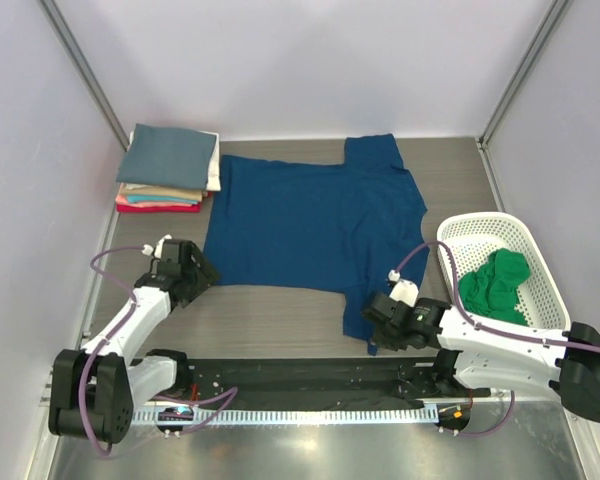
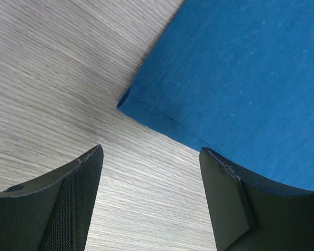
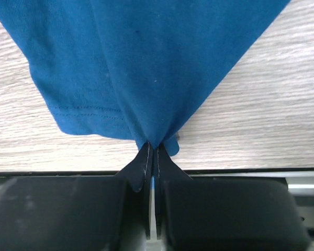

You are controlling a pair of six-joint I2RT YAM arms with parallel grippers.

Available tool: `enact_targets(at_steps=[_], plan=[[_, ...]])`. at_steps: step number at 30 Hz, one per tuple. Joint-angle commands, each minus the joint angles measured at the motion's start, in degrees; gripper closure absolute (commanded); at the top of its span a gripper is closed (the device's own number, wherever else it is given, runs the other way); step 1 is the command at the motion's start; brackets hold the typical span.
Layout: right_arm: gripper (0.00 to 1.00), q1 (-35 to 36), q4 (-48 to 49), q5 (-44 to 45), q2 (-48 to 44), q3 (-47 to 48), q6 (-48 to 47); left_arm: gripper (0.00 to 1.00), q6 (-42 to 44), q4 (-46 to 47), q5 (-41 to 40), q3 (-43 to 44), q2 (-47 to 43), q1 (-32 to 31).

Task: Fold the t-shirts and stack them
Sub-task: Fold the tshirt

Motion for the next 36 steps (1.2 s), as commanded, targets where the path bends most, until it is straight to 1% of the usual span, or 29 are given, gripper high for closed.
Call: enact_targets(at_steps=[1, 5, 8, 12, 15, 17, 18, 19, 20, 22, 23, 24, 27, 29, 32, 36], plan=[[0.99, 0.3, 1.4, 2.3, 0.2, 0.3, 0.5, 0.25, -0.4, 3.5, -1.0, -0.1, 1.2, 0.4], [0.99, 0.3, -0.4, 4.0, -1.8, 1.4, 0.6, 0.25, -0.4, 4.7, -1.1, -0.1, 2.2, 0.9], [0.99, 0.3, -1.9, 5.3, -3.0, 2.4, 0.1, 0.25, -0.4, 5.8, -0.5, 0.8, 4.8, 1.5], [0.99, 0.3, -2.9, 6.1, -3.3, 3.2, -0.1, 0.26, -0.5, 6.5, -0.3, 3.1, 9.6, 1.6], [0.99, 0.3, -4.0, 7.1, -5.1, 3.4, 0.4, 0.28, -0.5, 7.3, 0.1, 4.6, 13.2, 2.0], [0.99, 0.3, -6.3, 9.2, -8.1, 3.5, 1.3, 0.42, -0.5, 8.0, 1.2, 5.5, 16.0, 2.3], [0.99, 0.3, -7.8, 10.4, -9.3, 4.1, 2.6, 0.57, -0.2, 8.0, 1.9, 6.5, 16.8, 2.3], [0.99, 0.3, -8.8, 11.4, -10.6, 4.6, 3.4, 0.91, 0.1, 8.1, 2.9, 6.9, 17.4, 2.3], [0.99, 0.3, -11.8, 13.7, -13.6, 5.2, 4.5, 0.99, 0.2, 8.1, 3.2, 7.0, 17.5, 2.3], [0.99, 0.3, -14.8, 16.0, -16.7, 7.5, 7.5, 1.0, 0.2, 7.5, 3.0, 6.6, 15.9, 2.3], [0.99, 0.3, -18.7, 18.7, -18.0, 8.4, 8.6, 1.0, 0.1, 7.1, 2.3, 6.3, 13.1, 2.6], [0.99, 0.3, -20.5, 19.7, -20.2, 10.4, 9.4, 1.0, -0.3, 6.6, 1.7, 5.6, 11.5, 2.8], [0.99, 0.3, -26.6, 23.3, -23.0, 14.0, 12.0, 1.0, -0.6, 3.4, -1.2, 5.2, 5.3, 3.7], [0.99, 0.3, -29.0, 24.1, -23.7, 14.9, 12.5, 1.0, -0.1, 0.9, -2.3, 5.9, 3.2, 4.2], [0.99, 0.3, -29.0, 24.5, -23.5, 15.2, 12.0, 1.0, 0.7, -1.4, -1.6, 6.9, 1.2, 4.5], [0.99, 0.3, -25.3, 23.8, -22.1, 15.7, 9.1, 1.0, 0.6, -3.2, 2.3, 7.2, -1.4, 4.5]])
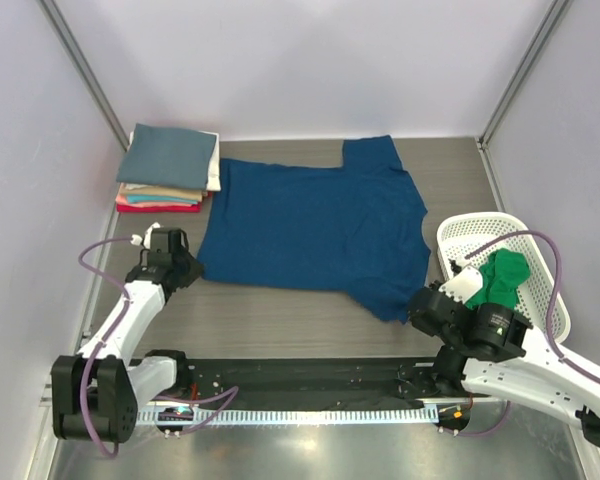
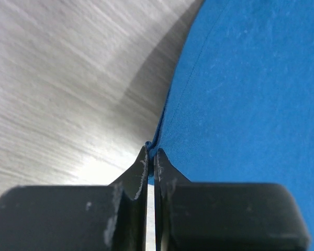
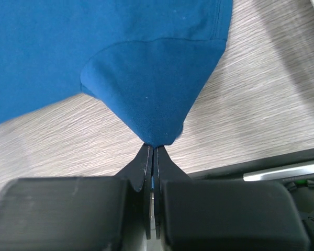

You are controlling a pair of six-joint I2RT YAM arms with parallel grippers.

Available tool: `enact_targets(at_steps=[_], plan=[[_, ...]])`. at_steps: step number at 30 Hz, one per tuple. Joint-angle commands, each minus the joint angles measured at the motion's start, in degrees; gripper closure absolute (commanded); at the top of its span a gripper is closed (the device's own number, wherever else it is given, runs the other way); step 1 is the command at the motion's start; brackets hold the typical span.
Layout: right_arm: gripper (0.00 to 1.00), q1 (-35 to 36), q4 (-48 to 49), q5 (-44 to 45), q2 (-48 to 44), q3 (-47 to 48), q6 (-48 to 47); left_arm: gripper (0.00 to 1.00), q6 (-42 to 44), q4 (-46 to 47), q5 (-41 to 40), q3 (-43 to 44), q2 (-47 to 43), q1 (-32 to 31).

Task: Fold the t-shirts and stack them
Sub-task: Fold the tshirt

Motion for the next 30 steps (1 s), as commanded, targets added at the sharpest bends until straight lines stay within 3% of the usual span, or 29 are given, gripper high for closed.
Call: enact_targets(at_steps=[1, 9, 11, 16, 20, 30], plan=[[0.99, 0.3, 1.5, 4.4, 1.2, 2.2, -1.0, 1.0, 0.6, -3.5, 2.1, 1.9, -2.9, 0.5], [0.99, -0.3, 6.8, 13.6, 13.8, 15.0, -12.6, 1.0, 3.7, -7.2, 2.7, 8.6, -0.6, 0.5], [0.99, -3.2, 9.7, 12.9, 17.2, 17.8, -20.3, 1.0, 4.2, -7.6, 2.7, 10.9, 1.2, 0.5], [0.99, -22.1, 22.7, -1.9, 27.1, 21.5, -39.4, 1.0, 5.0, -7.3, 2.3, 16.3, 6.1, 0.5], [0.99, -30.7, 27.3, -9.3, 35.0, 25.3, -46.8, 1.0, 5.7, -6.8, 2.5, 21.5, 11.9, 0.5], [0.99, -41.5, 33.7, -16.1, 51.2, 34.6, -53.9, 1.0, 7.1, -5.4, 1.6, 31.1, 27.9, 0.5]])
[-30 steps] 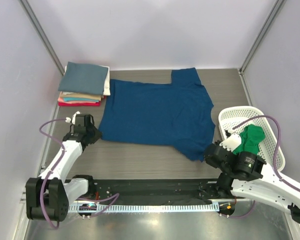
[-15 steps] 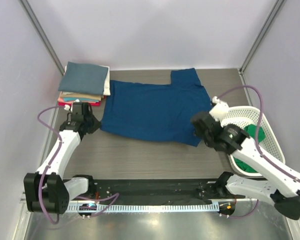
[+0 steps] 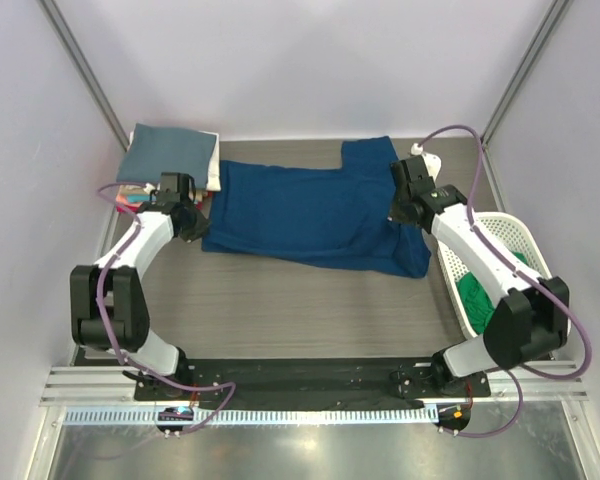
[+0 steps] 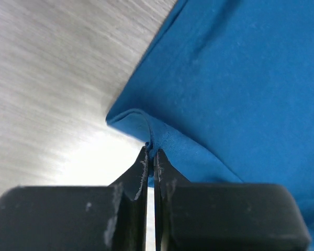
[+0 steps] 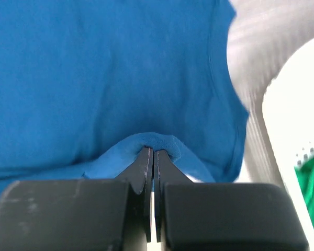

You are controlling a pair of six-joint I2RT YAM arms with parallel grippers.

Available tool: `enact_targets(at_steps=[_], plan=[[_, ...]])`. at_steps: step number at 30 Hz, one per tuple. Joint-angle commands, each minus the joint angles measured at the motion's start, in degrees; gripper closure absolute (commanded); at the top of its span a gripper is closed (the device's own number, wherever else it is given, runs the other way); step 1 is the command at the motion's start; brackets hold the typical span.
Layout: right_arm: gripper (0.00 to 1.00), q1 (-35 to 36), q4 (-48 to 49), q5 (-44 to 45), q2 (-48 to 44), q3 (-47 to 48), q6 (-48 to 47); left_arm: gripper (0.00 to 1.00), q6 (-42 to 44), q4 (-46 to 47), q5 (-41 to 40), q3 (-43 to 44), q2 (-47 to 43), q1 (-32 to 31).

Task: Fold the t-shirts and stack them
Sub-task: Fold the tshirt

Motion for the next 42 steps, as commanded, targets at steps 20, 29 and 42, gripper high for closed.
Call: enact_targets(at_steps=[20, 29, 42], plan=[[0.33, -10.5, -1.2, -7.8, 39.6, 45.0, -14.2, 0.46, 2.4, -4.0, 2.6, 23.2, 20.8, 1.9], [0.09, -10.8, 3.1, -5.9, 18.7, 16.2, -3.9, 0.16, 1.3, -0.4, 0.3, 6.1, 4.1, 1.9], [0.2, -11.7, 14.2, -15.8, 3.2, -17.5, 4.3, 0.2, -6.0, 16.1, 2.5, -13.5, -1.6, 2.0]])
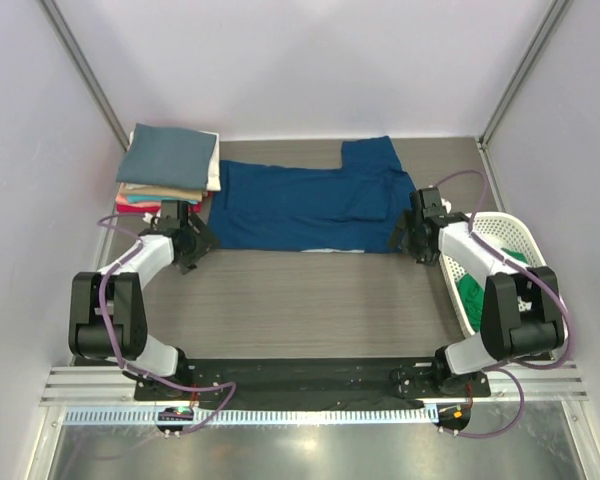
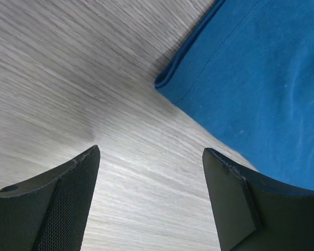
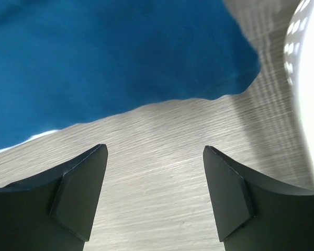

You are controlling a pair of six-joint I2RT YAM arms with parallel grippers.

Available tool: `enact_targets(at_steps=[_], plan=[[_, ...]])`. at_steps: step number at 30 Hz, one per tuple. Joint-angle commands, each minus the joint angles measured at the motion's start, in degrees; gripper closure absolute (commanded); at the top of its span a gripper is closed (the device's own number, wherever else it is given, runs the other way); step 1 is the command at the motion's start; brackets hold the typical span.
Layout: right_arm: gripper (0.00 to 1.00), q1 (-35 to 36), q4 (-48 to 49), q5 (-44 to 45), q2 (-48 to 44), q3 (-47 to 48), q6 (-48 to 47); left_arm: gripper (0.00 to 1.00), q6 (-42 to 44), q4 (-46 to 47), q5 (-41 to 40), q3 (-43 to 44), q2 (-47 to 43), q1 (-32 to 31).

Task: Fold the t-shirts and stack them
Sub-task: Fold the tshirt

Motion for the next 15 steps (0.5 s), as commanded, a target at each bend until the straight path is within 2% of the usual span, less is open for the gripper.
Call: enact_targets(at_steps=[1, 4, 15], plan=[[0.21, -1.0, 6.4, -1.6, 1.6, -0.6, 2.5, 0.2, -2.2, 7.3, 1.4, 0.2, 0.9, 0.3], [0.22, -1.7, 7.5, 1.7, 5.7, 0.8, 2.3, 0.2, -1.8, 7.7, 0.8, 0.7, 2.7, 0.4], [0.32, -5.5, 12.3, 1.8, 11.3, 2.5, 0.3, 0.2, -3.1, 8.3, 1.2, 3.6, 9.0, 0.5]])
